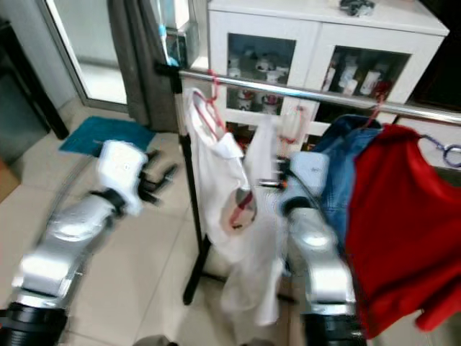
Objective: Hang hanger
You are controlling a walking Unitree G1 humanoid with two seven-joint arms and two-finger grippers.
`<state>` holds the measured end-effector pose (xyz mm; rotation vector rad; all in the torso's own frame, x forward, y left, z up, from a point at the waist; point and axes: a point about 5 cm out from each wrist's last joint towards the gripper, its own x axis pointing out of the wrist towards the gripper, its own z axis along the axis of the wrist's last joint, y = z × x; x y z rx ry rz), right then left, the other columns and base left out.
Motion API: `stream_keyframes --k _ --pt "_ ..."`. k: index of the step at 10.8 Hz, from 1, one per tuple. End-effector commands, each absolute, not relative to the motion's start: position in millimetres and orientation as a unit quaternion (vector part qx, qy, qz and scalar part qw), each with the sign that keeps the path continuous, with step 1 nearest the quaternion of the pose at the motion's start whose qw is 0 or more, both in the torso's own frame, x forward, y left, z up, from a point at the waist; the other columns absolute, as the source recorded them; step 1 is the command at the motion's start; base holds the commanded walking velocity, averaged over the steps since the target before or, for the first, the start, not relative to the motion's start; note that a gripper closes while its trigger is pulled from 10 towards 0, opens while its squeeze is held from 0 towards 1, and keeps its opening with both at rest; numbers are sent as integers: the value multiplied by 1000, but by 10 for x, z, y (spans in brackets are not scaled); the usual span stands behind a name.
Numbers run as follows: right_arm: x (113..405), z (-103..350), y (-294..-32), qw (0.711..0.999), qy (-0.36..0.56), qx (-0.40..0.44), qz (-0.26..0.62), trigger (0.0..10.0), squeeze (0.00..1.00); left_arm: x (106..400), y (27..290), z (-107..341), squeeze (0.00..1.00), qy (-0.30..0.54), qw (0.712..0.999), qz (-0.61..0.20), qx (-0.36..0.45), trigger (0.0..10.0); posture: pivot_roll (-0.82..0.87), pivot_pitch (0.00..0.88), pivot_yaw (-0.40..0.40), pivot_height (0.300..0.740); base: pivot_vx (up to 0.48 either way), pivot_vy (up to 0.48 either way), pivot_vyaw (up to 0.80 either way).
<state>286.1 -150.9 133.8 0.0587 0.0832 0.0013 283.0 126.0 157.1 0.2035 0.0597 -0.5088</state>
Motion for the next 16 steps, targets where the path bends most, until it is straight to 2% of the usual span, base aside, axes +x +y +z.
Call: stream_keyframes --k 1,3,5,9,10,11,13,16 --pt "2923 1466 -1399 999 18 24 15 10000 0 2841 1331 1631 118 19 965 -237 108 10000 86 47 -14 740 322 0 0" --pt "2933 1487 -1407 1000 16 24 7 10000 0 2848 1338 1639 118 17 966 -234 106 10000 83 49 -11 740 326 0 0" --pt "2961 1515 -1457 998 4 61 -16 10000 0 2862 1315 1647 118 15 965 -240 107 10000 84 47 -8 740 317 0 0" --pt "3037 1549 -1417 998 2 61 3 10000 0 2860 1267 1672 82 4 961 -254 108 10000 99 20 -42 740 0 0 0" --pt "3100 1561 -1409 998 5 58 2 10000 0 2806 1210 1679 63 8 942 -319 101 10000 99 7 -45 740 0 0 0" --pt "3128 1564 -1411 998 8 58 0 10000 0 2790 1187 1680 63 11 933 -344 100 10000 99 0 -46 740 0 0 0" --pt "3315 1524 -1527 998 54 12 -25 10000 0 2712 1077 1770 63 15 871 -475 122 10000 103 0 -47 740 0 0 0" --pt "3527 1509 -1847 992 102 -29 -69 10000 0 2697 1065 1787 71 30 839 -521 154 10000 102 0 -43 740 0 0 0"
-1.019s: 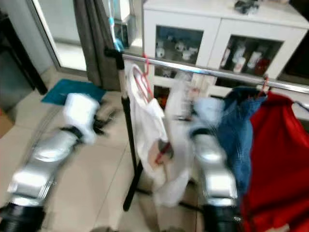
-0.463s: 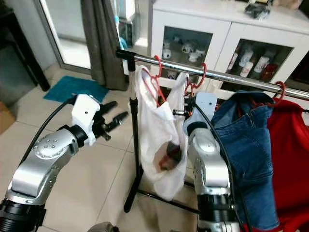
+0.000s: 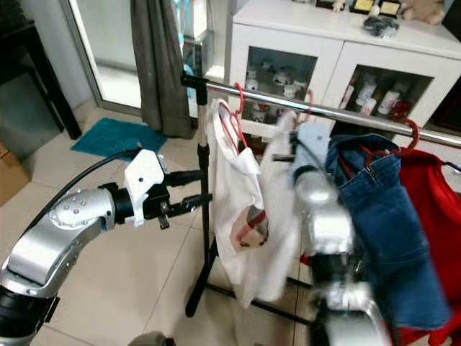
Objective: Hang hanger
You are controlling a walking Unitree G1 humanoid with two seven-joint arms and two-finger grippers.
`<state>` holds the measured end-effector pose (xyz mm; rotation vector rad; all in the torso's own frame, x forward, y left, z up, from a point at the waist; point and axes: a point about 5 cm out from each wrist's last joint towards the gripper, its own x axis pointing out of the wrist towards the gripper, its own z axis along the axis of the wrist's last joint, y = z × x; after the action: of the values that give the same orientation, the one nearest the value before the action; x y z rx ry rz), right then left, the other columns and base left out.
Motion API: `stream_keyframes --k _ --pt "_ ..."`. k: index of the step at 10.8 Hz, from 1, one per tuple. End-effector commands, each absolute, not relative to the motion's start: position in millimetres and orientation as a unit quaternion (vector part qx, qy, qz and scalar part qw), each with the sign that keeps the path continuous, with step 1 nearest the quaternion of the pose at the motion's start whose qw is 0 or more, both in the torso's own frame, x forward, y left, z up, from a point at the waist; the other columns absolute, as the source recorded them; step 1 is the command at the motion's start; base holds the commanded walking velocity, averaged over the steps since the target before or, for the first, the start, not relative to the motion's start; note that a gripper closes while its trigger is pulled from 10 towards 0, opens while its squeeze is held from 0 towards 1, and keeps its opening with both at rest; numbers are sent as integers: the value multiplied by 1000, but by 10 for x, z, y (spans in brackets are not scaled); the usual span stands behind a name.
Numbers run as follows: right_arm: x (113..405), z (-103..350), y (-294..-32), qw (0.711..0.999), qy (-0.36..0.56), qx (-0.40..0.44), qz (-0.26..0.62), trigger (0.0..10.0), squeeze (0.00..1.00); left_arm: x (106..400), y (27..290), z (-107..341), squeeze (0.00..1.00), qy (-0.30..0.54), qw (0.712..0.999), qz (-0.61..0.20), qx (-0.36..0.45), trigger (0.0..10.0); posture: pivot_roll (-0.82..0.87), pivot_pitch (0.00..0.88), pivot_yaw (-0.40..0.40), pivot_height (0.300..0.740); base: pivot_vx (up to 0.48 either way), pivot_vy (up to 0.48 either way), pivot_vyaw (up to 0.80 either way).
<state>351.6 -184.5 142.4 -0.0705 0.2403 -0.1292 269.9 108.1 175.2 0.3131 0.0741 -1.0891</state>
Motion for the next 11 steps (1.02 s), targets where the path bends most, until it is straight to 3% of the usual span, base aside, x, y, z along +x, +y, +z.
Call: stream_keyframes --k 1,7,8,9,11 --pt "3559 1495 -1909 990 121 -33 -72 10000 0 2690 1069 1798 71 31 835 -527 152 10000 102 0 -43 740 0 0 0" --pt "3521 1267 -1969 979 193 -41 -57 10000 0 2584 1074 1772 75 49 815 -558 149 10000 99 0 -41 740 0 0 0" --pt "3496 1293 -1985 981 180 -37 -60 10000 635 2580 1070 1772 75 50 815 -559 146 10000 99 0 -42 740 0 0 0" --pt "3475 1314 -1999 983 171 -39 -62 10000 1000 2582 1071 1775 75 49 815 -559 144 10000 98 0 -38 740 0 0 0" --pt "3353 1515 -1979 995 90 -16 -50 10000 1000 2580 1102 1772 78 51 824 -549 129 10000 90 0 -35 740 0 0 0"
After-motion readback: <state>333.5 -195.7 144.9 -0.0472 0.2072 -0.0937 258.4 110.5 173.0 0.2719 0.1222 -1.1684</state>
